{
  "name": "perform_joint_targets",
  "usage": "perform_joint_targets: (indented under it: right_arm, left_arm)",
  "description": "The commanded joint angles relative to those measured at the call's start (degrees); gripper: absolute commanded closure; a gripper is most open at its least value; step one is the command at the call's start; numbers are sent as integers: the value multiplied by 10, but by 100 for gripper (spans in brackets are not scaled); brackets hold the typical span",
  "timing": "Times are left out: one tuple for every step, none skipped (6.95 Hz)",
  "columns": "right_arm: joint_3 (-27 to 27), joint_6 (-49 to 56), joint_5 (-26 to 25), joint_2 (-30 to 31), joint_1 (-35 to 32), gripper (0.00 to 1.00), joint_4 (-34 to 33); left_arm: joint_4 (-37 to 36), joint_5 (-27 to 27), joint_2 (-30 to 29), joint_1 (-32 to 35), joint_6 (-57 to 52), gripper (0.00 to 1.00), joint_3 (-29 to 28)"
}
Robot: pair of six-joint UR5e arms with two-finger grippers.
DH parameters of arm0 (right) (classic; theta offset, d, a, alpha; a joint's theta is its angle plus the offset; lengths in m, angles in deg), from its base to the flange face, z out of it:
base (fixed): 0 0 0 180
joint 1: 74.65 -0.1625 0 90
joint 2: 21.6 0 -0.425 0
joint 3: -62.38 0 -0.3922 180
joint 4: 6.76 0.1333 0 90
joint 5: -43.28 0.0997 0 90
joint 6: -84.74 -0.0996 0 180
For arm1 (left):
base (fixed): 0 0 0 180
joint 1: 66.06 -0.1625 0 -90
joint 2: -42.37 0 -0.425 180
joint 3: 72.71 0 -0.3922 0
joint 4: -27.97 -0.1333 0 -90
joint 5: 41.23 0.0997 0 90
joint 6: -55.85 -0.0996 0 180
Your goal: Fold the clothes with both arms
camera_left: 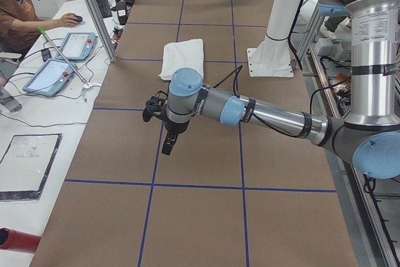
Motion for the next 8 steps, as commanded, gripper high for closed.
perform_joint_targets:
  right_arm:
    - [2,-5,2,1,0,0,1]
    - [3,-5,-4,0,0,0,6]
    - [1,-5,1,-1,0,0,8]
    - [2,-5,3,-1,0,0,8]
    - [5,-6,0,-4,0,0,8]
    - [6,-6,0,-5,0,0,8]
    - [6,-6,2,-5,0,0,8]
    - [5,-6,3,-5,0,0,8]
  left_arm:
    - [2,1,7,4,-3,0,3]
    - [2,2,9,4,-2,0,0]
    - [0,4,12,4,-3,0,-3]
    - [1,2,14,4,-4,0,-3]
    - [0,1,7,4,-1,0,-2]
    - [1,-3,5,4,-2,0,-2]
    - [1,-3,3,4,-2,0,-3]
    - [1,-3,3,4,-3,0,3]
